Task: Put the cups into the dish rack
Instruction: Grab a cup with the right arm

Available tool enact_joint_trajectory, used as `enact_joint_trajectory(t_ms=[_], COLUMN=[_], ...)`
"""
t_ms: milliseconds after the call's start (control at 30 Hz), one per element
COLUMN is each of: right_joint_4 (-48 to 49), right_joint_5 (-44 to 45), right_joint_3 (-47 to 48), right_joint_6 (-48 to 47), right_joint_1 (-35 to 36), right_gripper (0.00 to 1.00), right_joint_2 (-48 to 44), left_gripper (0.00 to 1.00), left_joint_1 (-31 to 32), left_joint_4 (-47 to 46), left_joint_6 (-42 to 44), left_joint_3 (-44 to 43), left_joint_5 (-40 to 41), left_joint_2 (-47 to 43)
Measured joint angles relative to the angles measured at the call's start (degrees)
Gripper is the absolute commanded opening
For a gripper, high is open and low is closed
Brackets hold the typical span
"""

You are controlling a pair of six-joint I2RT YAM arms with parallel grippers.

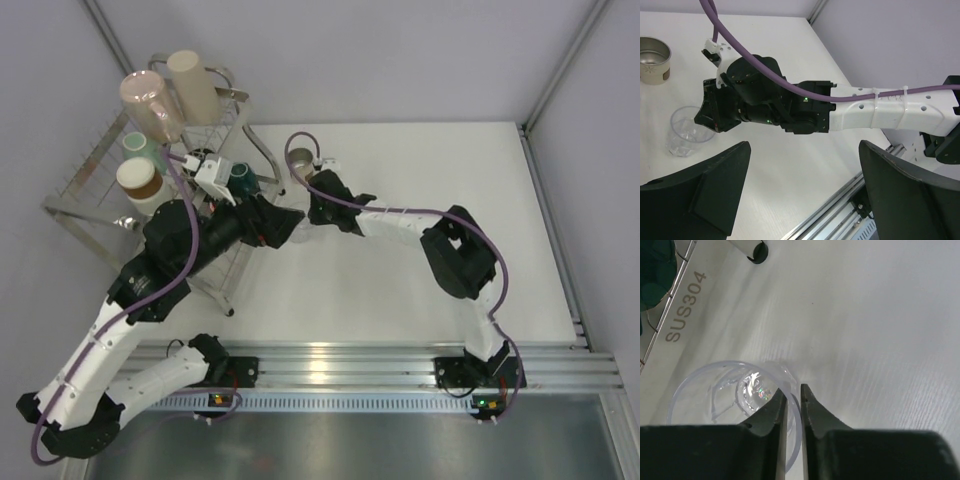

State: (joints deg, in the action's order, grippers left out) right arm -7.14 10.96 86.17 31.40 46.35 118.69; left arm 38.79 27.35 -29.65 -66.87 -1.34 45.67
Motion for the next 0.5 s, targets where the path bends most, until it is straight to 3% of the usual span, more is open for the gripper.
enact_joint_trajectory(t_ms=[100, 233, 367, 500], right_joint_4=[1.1, 2.9, 10.1, 21.8], right_joint_5=[0.3, -1.0, -9.0, -18.1], right_joint_3=[-2.3, -13.8, -34.1, -49.1], right_joint_6=[0.7, 1.7, 4.6, 10.1], right_joint_1=[-0.1, -1.4, -6.9, -17.9], right_gripper=[0.0, 0.0, 0.0, 0.0], right_joint_2=[-1.3, -9.8, -26.8, -42.8], left_gripper=[0.93, 0.93, 0.92, 0.93], left_joint_1=[0.0, 0.0, 0.0, 0.0], left_joint_4=[0.5, 1.2, 0.6, -5.9], left_joint_6=[0.0, -0.8, -5.2, -11.5], left_joint_3=[0.9, 1.0, 1.0, 2.6], left_joint_5=[-0.6, -1.1, -4.8, -11.0], left_joint_2=[-1.4, -2.7, -2.5, 2.8])
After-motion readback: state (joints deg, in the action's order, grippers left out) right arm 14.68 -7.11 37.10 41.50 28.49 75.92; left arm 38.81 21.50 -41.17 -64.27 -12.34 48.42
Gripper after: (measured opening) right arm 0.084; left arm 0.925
